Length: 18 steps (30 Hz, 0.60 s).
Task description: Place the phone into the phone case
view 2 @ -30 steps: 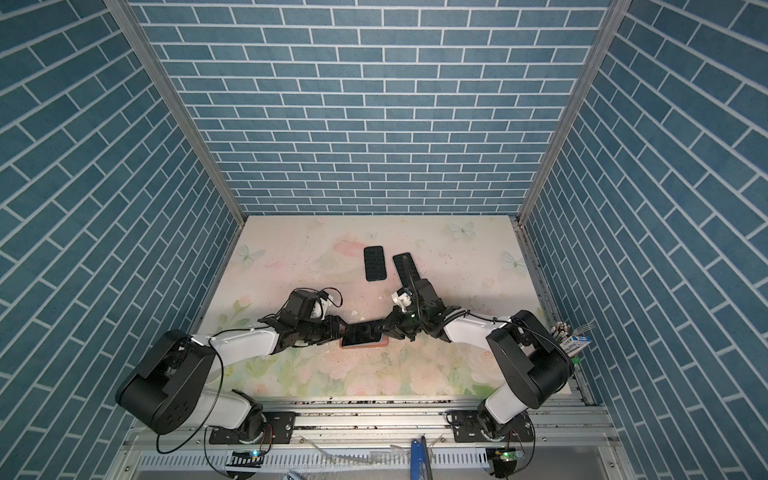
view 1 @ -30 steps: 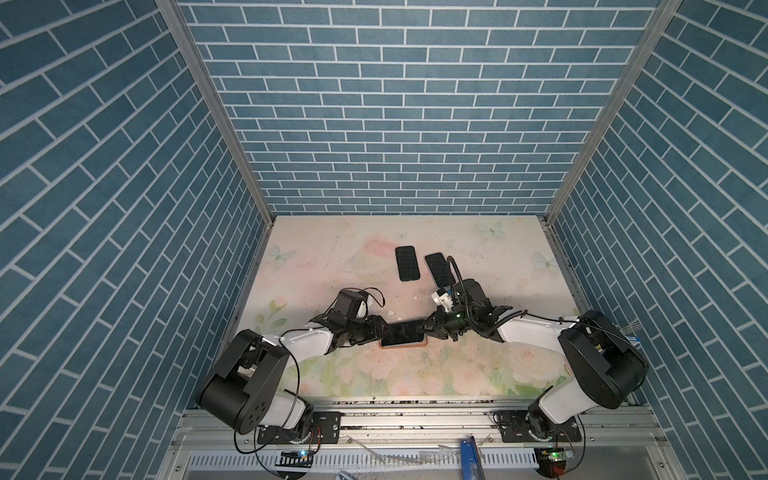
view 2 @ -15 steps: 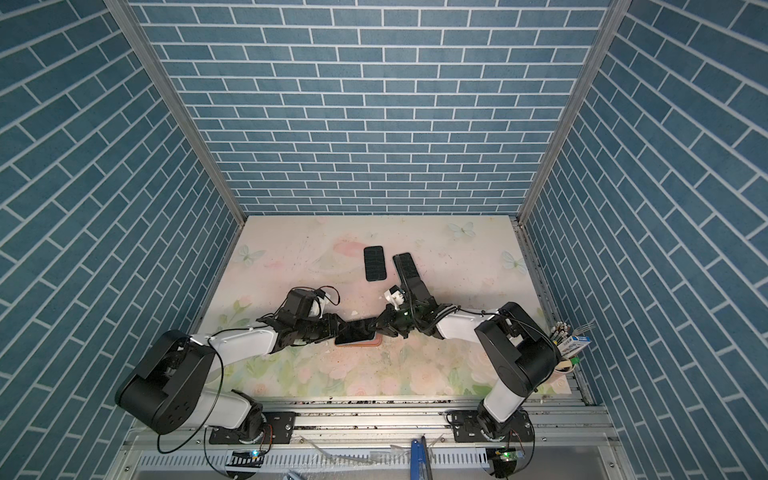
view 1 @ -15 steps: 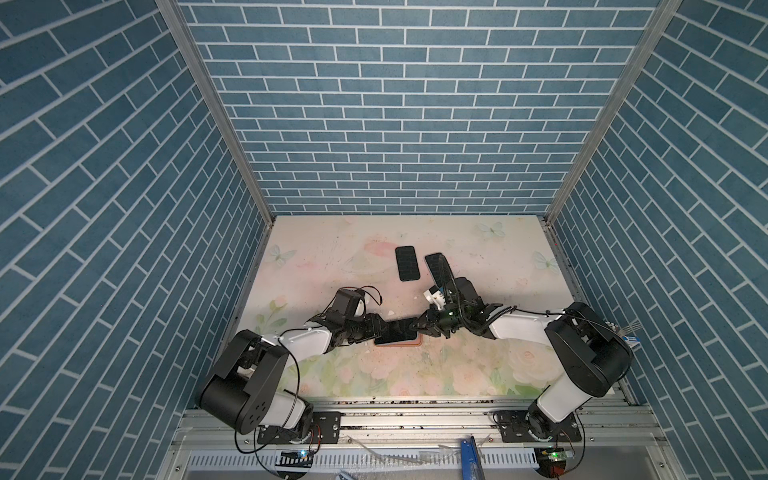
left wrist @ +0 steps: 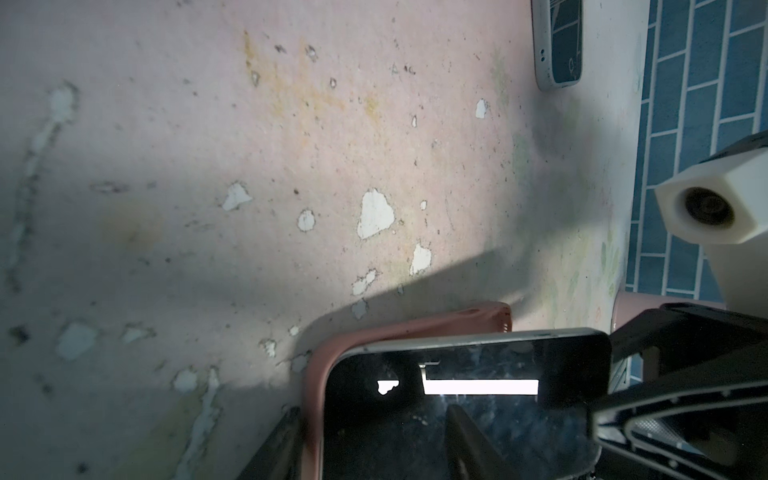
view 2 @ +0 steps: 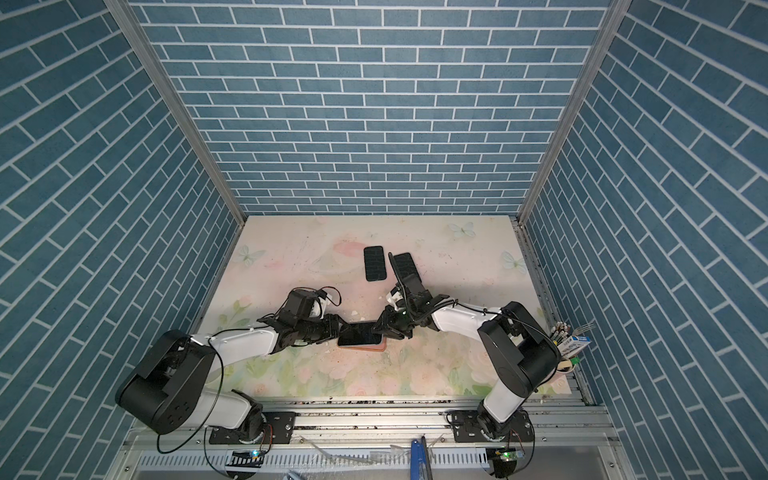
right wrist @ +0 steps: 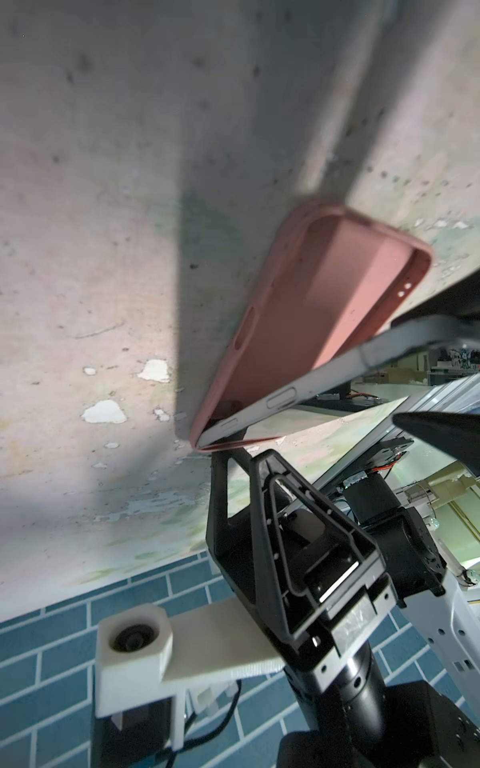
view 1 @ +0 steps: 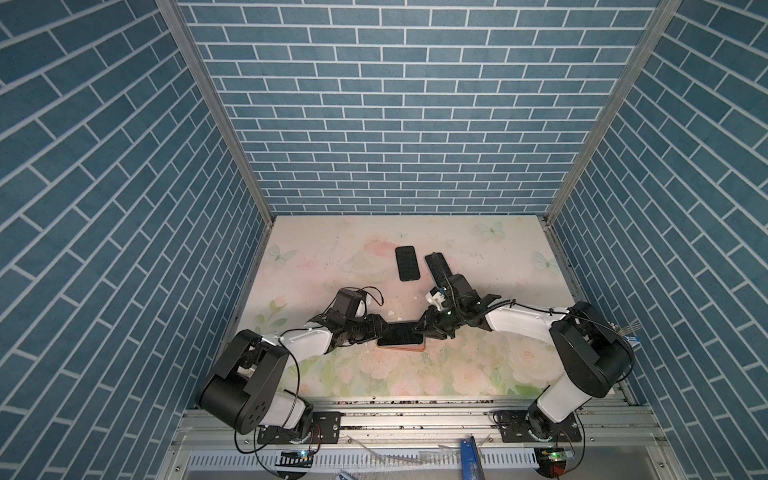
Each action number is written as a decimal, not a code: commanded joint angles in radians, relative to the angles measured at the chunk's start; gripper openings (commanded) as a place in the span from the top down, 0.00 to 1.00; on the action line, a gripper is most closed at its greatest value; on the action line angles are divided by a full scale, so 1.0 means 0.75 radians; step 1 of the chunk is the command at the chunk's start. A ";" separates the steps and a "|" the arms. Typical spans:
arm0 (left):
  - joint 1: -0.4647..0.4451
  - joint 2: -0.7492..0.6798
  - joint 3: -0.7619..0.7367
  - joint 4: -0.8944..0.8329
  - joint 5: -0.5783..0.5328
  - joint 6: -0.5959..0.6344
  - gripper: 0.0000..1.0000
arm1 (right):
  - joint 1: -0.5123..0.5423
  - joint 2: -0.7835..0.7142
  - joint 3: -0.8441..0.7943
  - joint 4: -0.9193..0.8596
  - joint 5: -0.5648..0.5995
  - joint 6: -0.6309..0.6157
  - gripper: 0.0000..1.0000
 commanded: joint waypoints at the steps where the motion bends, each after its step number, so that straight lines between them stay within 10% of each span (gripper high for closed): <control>1: -0.005 0.000 -0.003 0.011 0.028 0.012 0.44 | -0.021 -0.073 0.104 -0.293 0.089 -0.184 0.64; 18: -0.005 0.008 -0.001 0.021 0.038 0.020 0.62 | -0.031 -0.092 0.137 -0.425 0.130 -0.245 0.70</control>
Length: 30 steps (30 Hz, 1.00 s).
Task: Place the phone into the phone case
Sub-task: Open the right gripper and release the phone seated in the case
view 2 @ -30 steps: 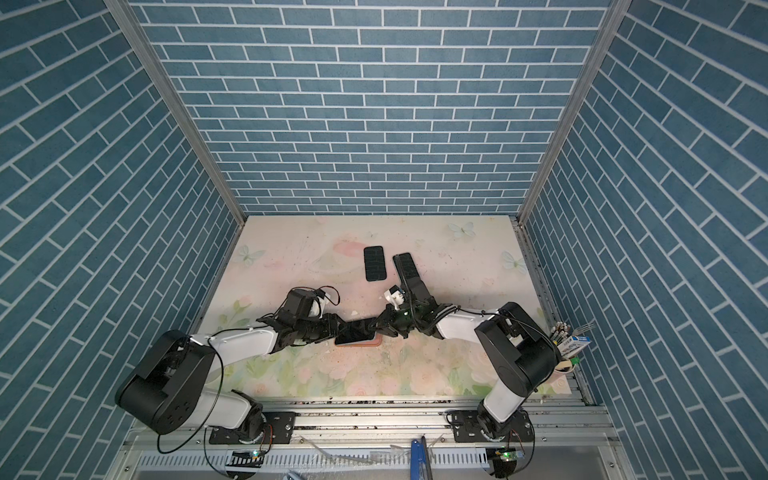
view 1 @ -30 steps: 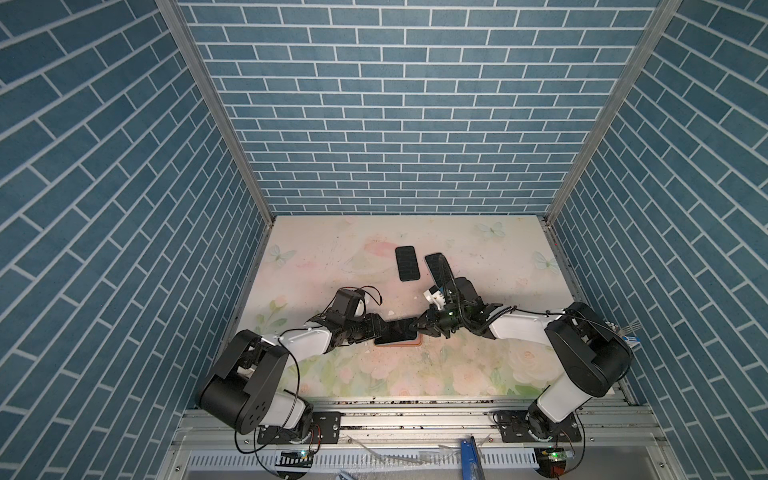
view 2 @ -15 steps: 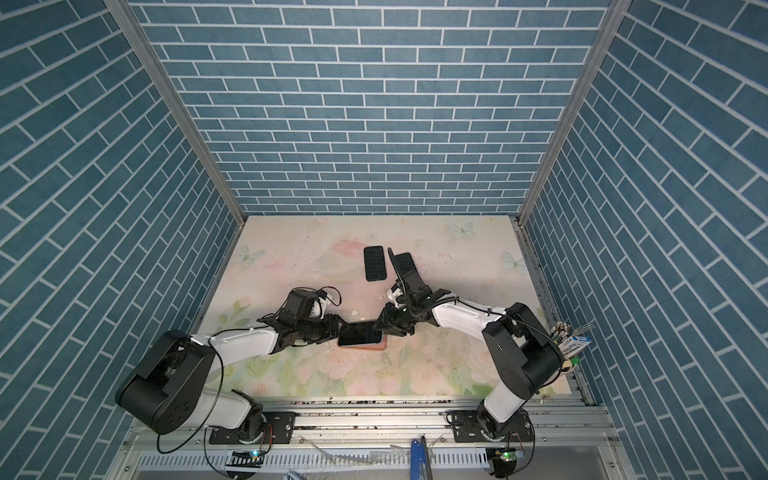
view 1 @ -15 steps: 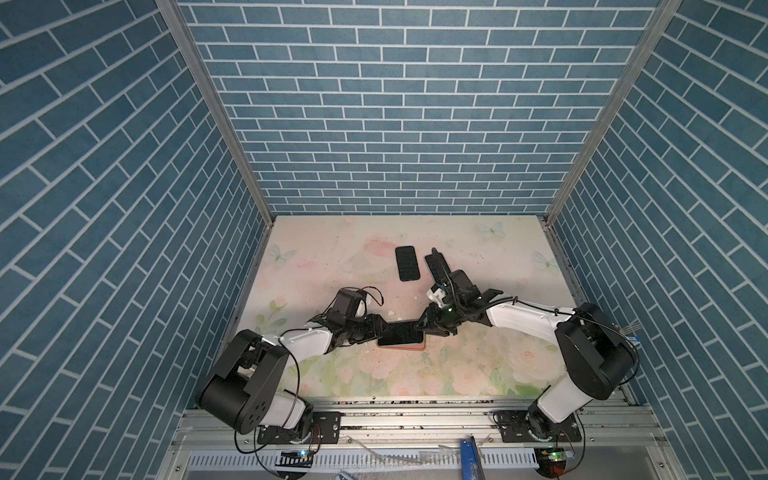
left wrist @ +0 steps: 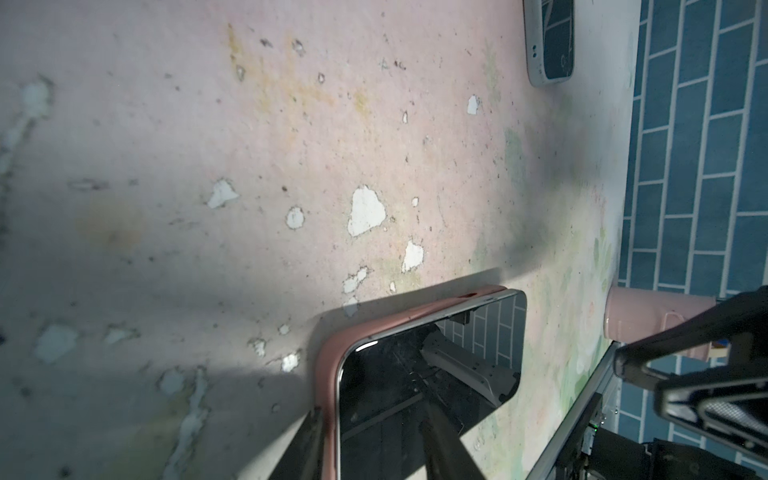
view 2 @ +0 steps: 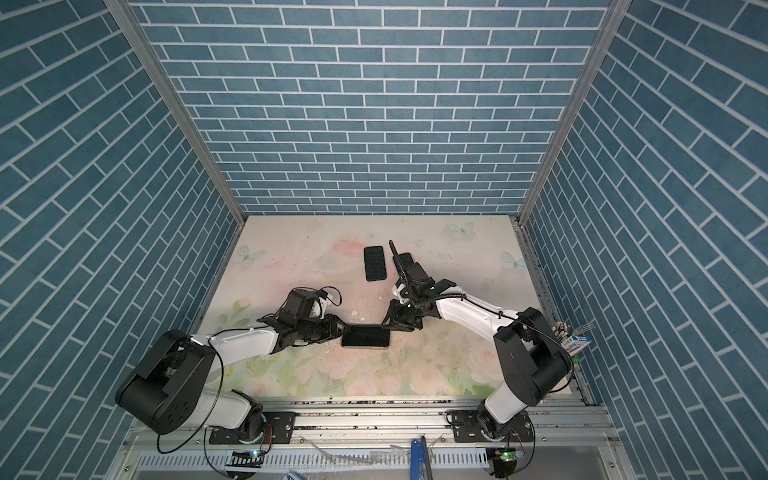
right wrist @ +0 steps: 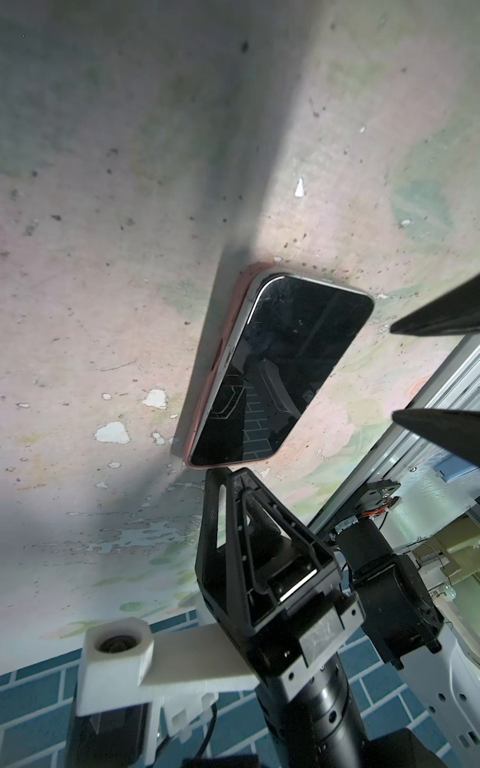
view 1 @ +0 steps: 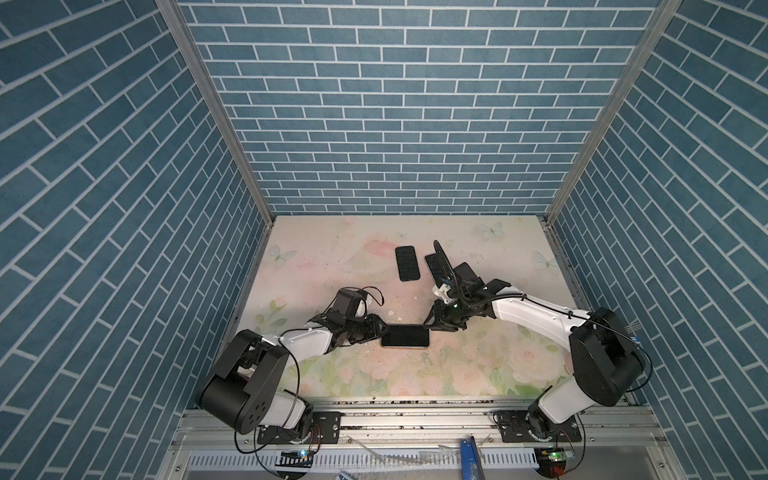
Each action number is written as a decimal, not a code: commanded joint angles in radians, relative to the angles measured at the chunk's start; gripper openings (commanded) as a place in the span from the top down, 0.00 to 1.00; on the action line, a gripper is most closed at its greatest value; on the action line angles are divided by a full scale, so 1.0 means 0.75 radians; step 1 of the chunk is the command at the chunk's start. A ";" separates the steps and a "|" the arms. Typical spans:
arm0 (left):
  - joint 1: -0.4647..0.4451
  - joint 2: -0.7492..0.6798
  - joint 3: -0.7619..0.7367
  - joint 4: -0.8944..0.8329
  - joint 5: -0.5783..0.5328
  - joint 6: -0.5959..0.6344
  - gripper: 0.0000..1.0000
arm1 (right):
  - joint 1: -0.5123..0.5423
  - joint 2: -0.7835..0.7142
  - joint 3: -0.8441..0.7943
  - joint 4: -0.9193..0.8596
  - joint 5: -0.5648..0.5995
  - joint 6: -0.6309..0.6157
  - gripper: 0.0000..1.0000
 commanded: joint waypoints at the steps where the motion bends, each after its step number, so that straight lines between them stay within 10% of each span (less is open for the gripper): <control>1: -0.005 0.013 0.000 0.014 0.015 0.017 0.63 | 0.004 -0.013 -0.025 -0.005 -0.001 -0.006 0.71; 30: -0.015 0.092 0.067 -0.101 -0.051 0.016 0.74 | 0.075 0.130 -0.048 -0.092 0.121 0.070 0.77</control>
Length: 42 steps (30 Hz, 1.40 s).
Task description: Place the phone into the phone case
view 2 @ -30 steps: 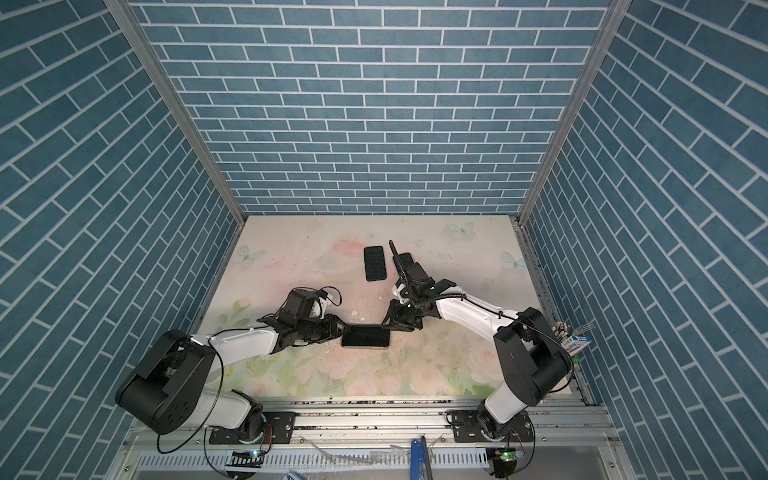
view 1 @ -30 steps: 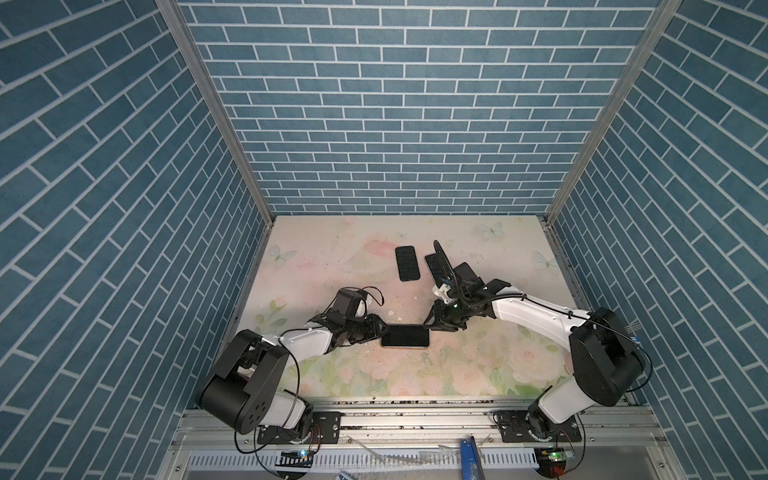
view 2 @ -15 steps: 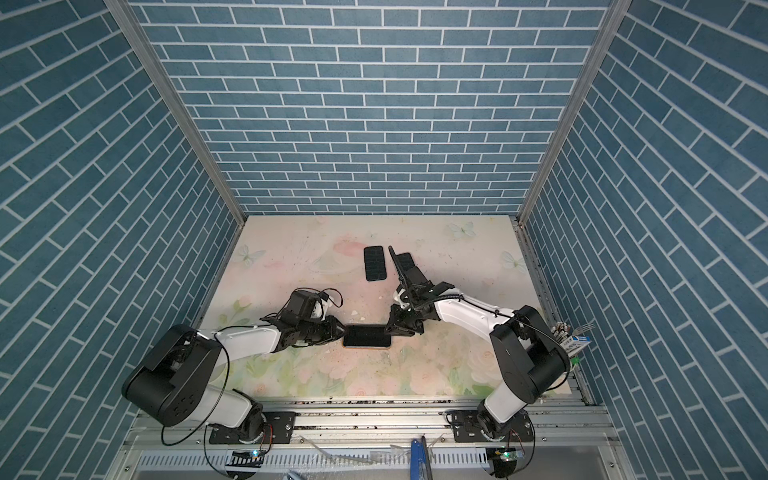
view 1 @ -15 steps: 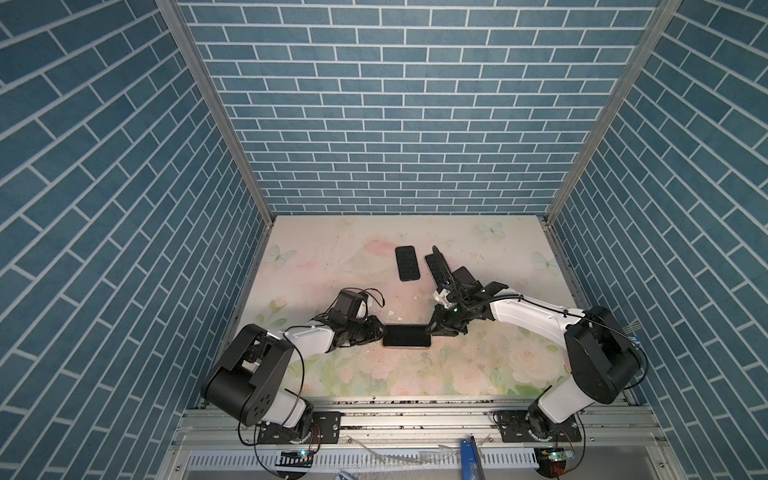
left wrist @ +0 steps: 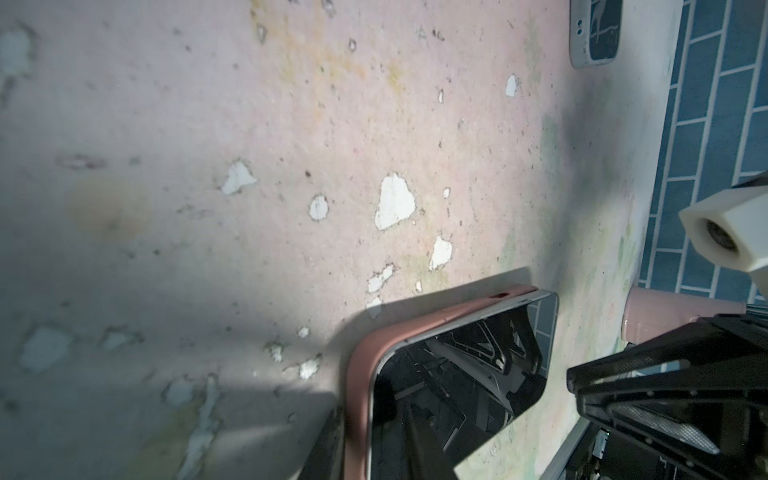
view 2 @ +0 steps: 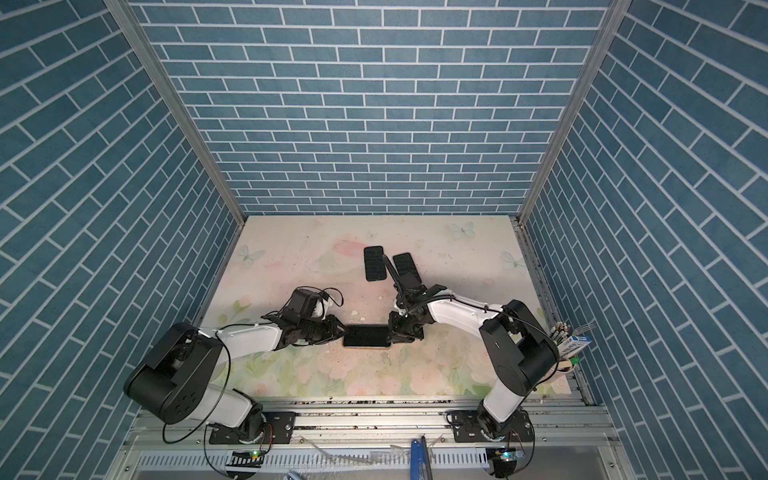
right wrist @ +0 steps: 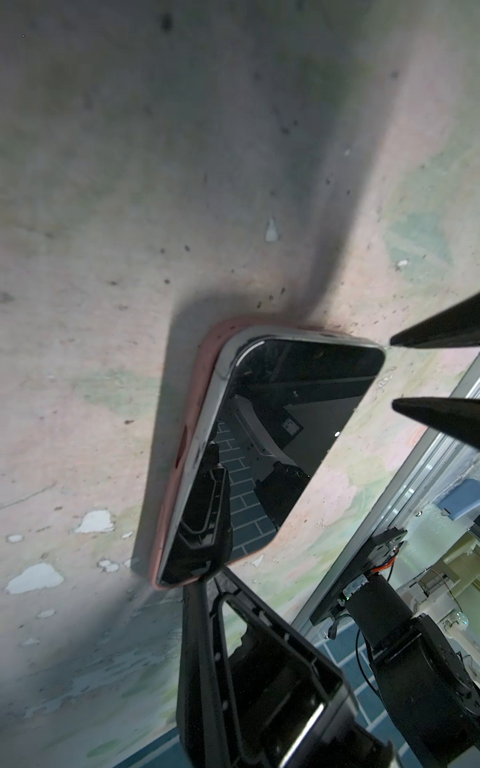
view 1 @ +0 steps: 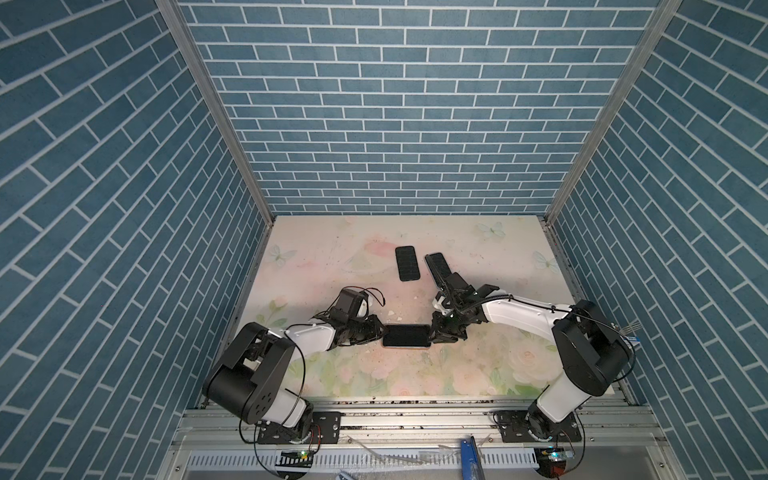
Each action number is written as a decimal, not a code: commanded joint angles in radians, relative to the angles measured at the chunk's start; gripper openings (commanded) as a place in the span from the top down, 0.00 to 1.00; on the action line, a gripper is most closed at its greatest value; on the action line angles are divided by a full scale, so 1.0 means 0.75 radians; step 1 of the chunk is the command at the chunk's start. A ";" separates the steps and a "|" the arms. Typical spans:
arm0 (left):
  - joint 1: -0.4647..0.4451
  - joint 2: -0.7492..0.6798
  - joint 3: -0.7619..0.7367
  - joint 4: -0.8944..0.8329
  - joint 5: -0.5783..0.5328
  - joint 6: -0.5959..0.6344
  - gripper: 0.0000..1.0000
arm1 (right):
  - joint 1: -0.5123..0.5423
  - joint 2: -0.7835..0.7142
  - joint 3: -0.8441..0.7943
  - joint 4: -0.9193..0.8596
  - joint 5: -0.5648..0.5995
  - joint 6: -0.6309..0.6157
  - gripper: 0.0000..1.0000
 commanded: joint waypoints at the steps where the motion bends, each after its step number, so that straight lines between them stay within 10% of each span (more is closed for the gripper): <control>1: -0.009 0.018 0.024 -0.051 -0.034 0.014 0.74 | 0.019 0.029 -0.015 -0.027 0.035 0.049 0.77; 38: -0.015 0.019 0.024 -0.038 -0.018 0.016 0.81 | 0.101 0.113 0.062 0.014 0.053 0.094 0.88; 42: -0.013 -0.011 0.004 -0.068 -0.048 -0.004 0.65 | 0.097 0.062 0.064 -0.024 0.081 0.065 0.84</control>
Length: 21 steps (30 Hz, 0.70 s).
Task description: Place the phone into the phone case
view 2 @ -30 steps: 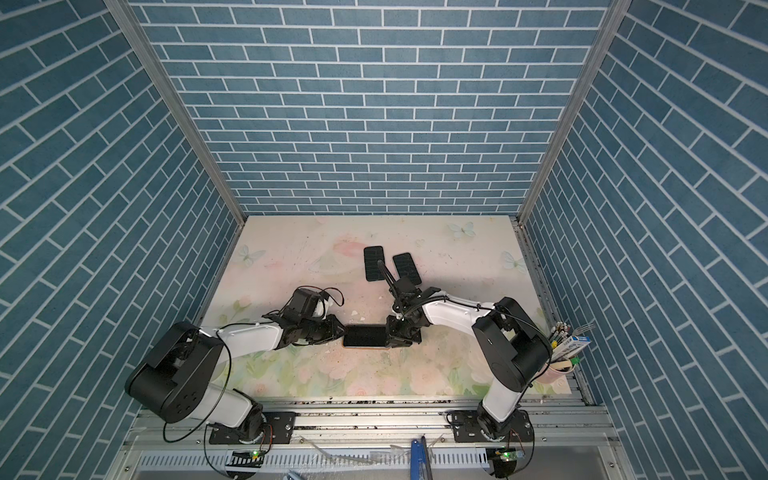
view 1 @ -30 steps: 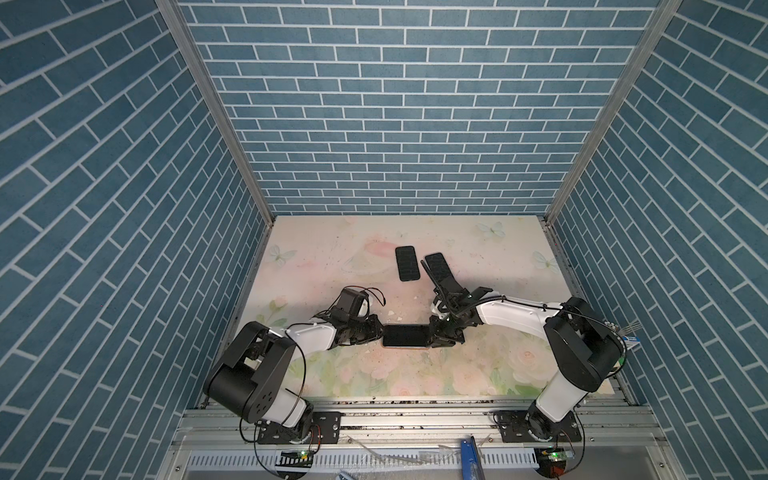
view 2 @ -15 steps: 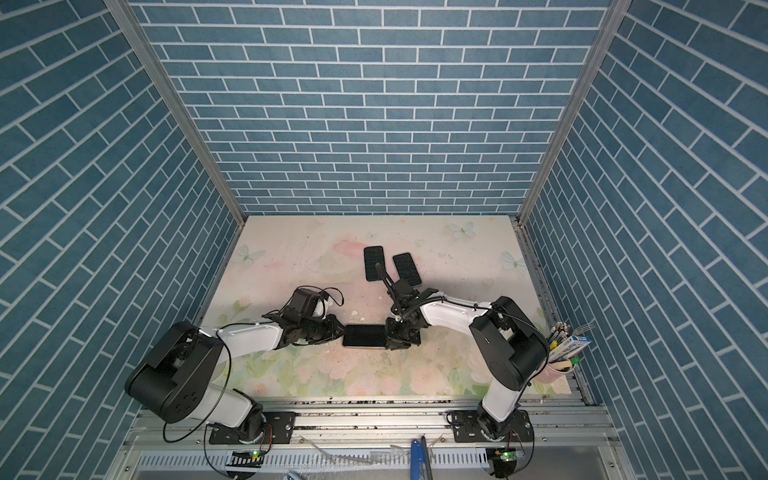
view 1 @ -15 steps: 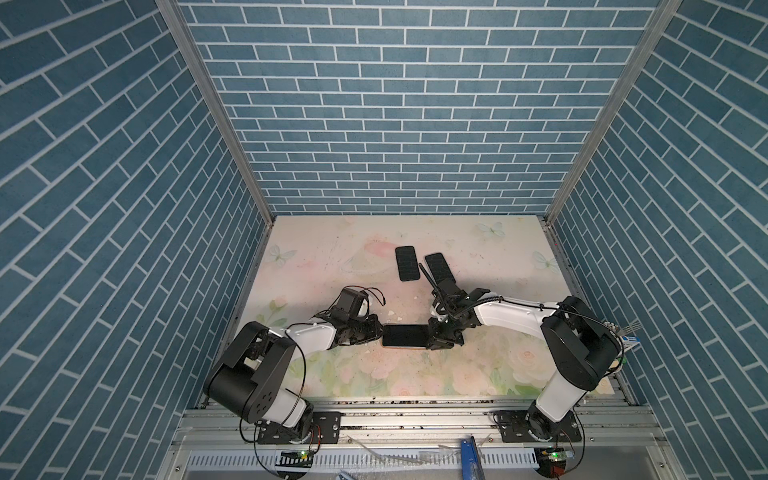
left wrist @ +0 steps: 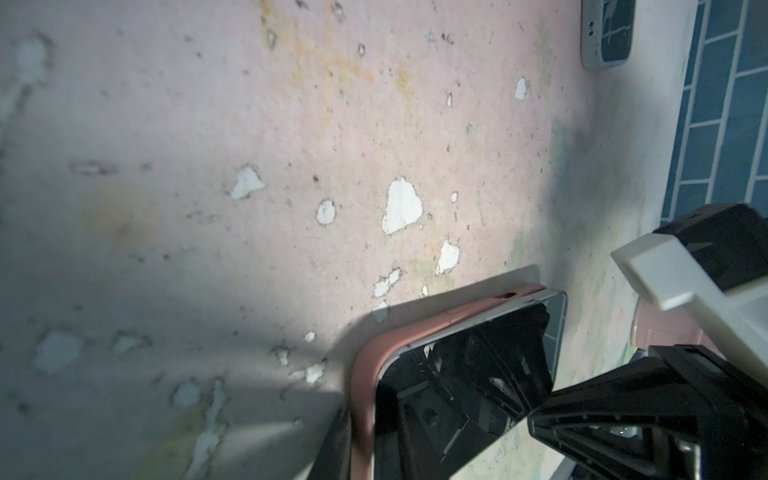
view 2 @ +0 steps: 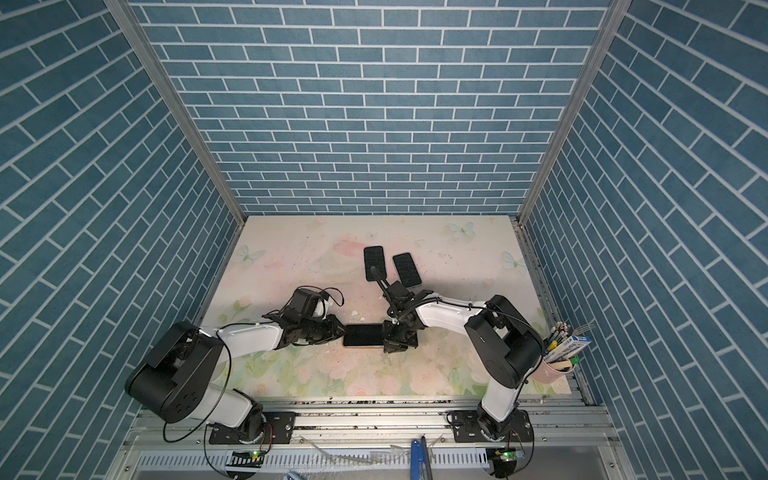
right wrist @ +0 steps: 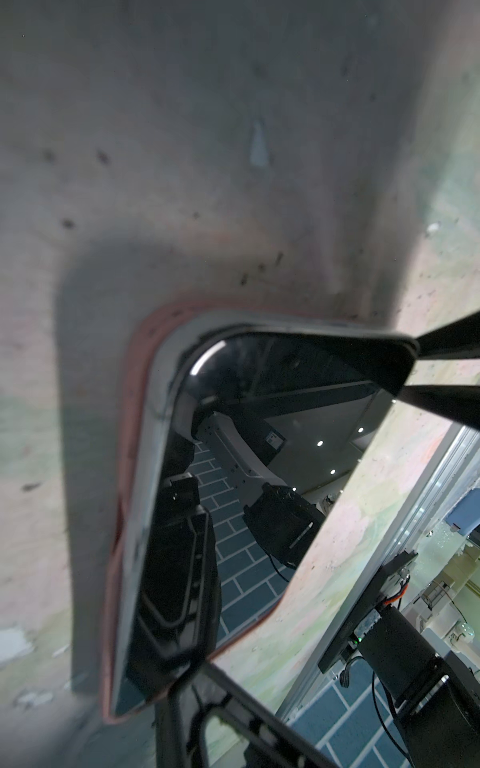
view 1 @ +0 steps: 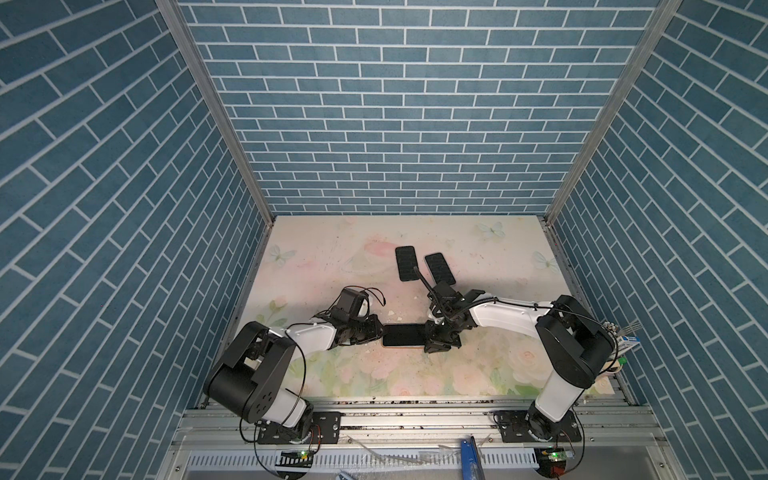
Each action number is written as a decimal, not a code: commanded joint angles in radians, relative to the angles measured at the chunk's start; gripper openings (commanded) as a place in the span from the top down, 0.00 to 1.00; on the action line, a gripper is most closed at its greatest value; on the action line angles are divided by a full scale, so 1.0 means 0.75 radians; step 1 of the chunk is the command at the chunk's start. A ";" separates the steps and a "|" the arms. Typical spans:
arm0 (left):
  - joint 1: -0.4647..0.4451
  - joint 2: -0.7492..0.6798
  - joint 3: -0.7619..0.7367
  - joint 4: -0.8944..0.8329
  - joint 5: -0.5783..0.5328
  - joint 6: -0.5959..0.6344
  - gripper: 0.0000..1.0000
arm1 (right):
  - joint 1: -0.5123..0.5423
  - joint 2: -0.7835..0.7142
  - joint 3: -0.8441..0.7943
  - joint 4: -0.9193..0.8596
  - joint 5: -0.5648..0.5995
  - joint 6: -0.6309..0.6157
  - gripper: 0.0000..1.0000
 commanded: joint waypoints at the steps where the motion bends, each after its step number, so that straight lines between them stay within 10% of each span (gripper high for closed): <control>1: -0.006 -0.030 -0.014 -0.093 -0.065 -0.019 0.62 | -0.003 -0.059 0.030 -0.027 0.057 -0.028 0.84; 21: -0.077 -0.039 0.006 -0.186 -0.093 -0.049 0.68 | -0.092 -0.102 -0.015 -0.015 0.096 -0.076 0.82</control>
